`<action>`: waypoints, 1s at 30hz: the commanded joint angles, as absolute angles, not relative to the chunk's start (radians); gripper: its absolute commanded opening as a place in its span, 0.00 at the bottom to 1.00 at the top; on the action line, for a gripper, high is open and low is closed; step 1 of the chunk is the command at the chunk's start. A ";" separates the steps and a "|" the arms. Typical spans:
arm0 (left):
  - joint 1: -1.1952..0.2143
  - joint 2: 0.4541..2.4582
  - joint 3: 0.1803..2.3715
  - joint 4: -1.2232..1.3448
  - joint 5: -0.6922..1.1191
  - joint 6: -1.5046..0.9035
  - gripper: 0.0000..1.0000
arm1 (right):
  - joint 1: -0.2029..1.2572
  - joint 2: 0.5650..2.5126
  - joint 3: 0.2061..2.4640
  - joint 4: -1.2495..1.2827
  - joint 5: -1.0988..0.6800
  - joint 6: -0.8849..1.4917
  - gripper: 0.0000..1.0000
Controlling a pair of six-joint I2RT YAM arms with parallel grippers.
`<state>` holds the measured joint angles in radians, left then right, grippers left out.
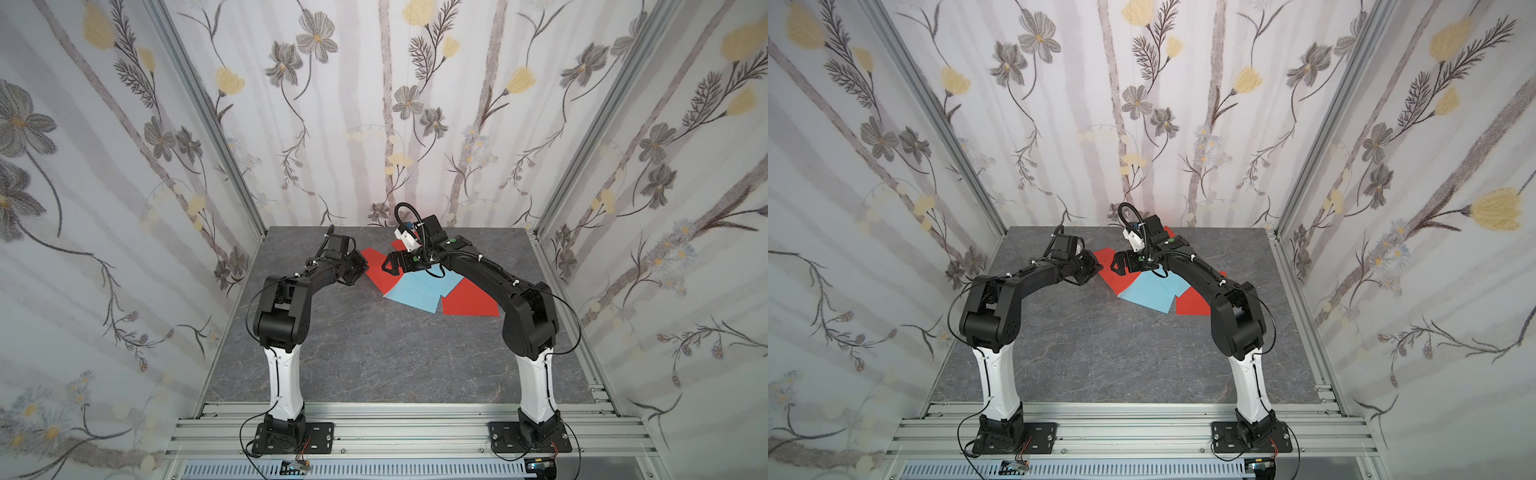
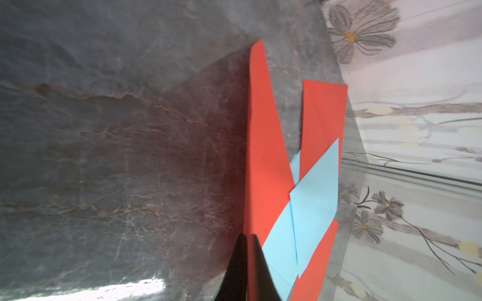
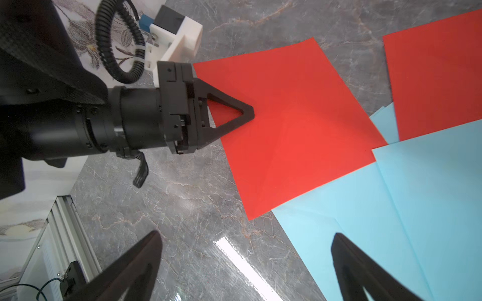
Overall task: Sort the scattered colored papers by color
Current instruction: Pick up the colored paper from the center of the board, then place the colored paper at the center of the board.
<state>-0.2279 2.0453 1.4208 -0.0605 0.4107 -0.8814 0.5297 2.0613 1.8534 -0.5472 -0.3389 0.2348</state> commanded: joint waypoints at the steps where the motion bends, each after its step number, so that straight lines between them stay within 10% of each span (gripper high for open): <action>1: -0.229 1.969 1.382 -0.087 0.497 -0.800 0.00 | 0.523 2.000 1.785 -0.599 -0.270 0.202 1.00; 16: -0.160 1.265 0.656 -0.015 0.671 -0.824 0.00 | 0.510 1.855 1.537 -0.595 -0.268 0.195 1.00; 30: -0.138 1.420 1.062 -1.036 0.703 -0.204 0.00 | 0.497 1.880 1.533 -0.591 -0.288 0.175 1.00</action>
